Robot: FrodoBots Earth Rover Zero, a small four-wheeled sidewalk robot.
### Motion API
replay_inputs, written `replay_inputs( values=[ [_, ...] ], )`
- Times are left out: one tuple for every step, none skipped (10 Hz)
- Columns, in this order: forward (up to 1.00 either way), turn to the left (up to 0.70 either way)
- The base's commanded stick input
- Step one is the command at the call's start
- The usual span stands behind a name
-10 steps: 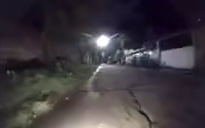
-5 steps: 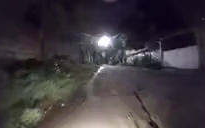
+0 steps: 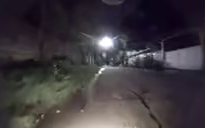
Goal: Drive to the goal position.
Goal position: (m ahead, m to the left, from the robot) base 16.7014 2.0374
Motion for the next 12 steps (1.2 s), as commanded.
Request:
replay_inputs(
  values=[
    [0.5,-0.24],
    [0.5,-0.34],
    [0.5,-0.45],
    [0.5,-0.28],
    [0.5,0.0],
    [0.5,0.0],
    [0.5,0.0],
    [0.5,0.0],
    [0.5,0.0],
    [0.5,0.0],
    [0.5,0.0],
    [0.5,0.0]
  ],
)
